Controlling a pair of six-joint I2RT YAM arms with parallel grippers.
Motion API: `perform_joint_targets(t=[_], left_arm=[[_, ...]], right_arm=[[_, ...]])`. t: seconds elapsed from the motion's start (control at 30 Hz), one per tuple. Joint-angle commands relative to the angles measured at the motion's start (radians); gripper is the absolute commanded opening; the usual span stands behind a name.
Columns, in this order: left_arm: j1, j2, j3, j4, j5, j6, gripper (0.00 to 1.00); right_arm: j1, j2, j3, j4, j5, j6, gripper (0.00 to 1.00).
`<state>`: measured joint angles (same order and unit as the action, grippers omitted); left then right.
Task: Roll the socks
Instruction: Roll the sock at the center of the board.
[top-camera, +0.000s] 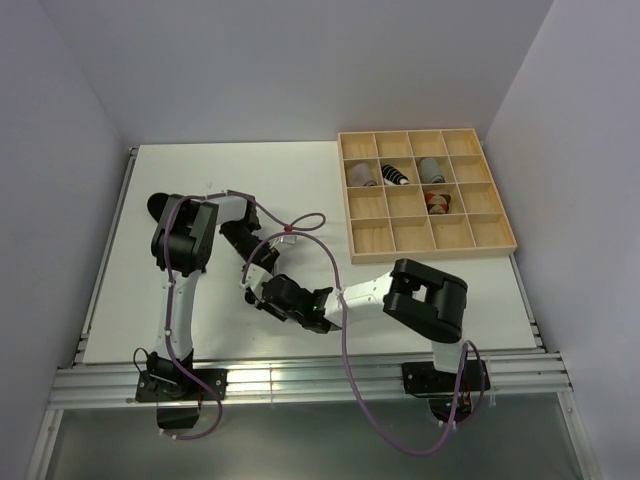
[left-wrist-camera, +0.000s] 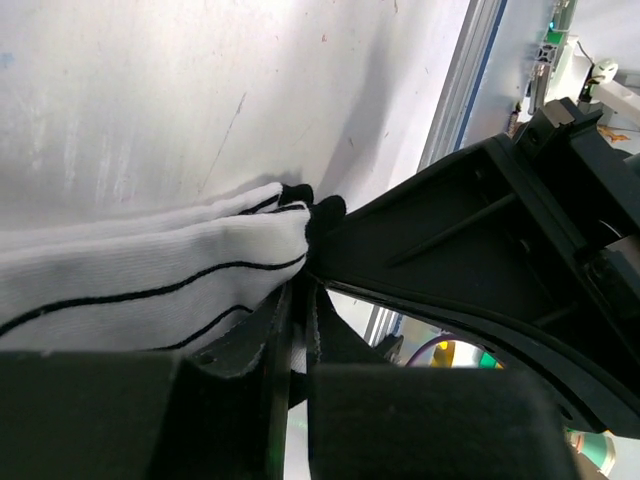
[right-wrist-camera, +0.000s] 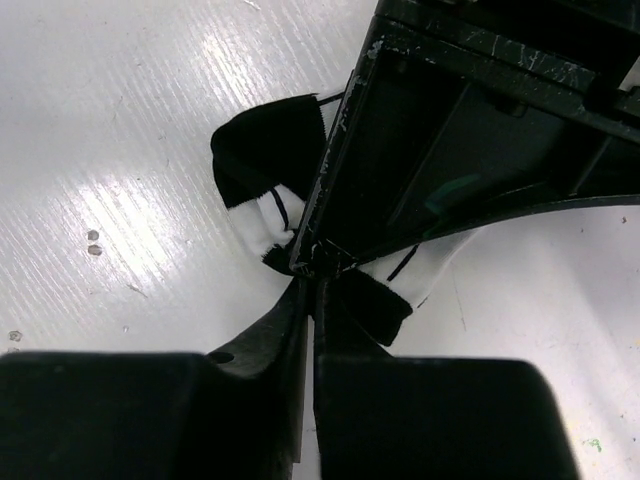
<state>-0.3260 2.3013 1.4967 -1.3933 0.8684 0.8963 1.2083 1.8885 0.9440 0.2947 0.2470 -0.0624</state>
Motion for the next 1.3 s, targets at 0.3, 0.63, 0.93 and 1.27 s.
perform_joint_targets(t=[0.3,0.63,0.93,1.27], left_arm=[[-0.021,-0.131,0.131,0.046,0.038,-0.033,0.29],[0.022,-0.351,-0.015,0.454,-0.074,-0.316,0.22],[0.123,-0.612,-0.283,0.853,-0.27,-0.479,0.22],[0.107,-0.824,-0.507,0.948,-0.31,-0.312,0.35]], right_arm=[[-0.036,-0.043,0.059,-0.241,-0.018,0.114,0.0],[-0.127,-0.062,0.17,-0.526,-0.276,0.2,0.0],[-0.335,0.021,0.317,-0.729,-0.673,0.28,0.0],[-0.45,0.165,0.487,-0.839,-0.925,0.338,0.02]])
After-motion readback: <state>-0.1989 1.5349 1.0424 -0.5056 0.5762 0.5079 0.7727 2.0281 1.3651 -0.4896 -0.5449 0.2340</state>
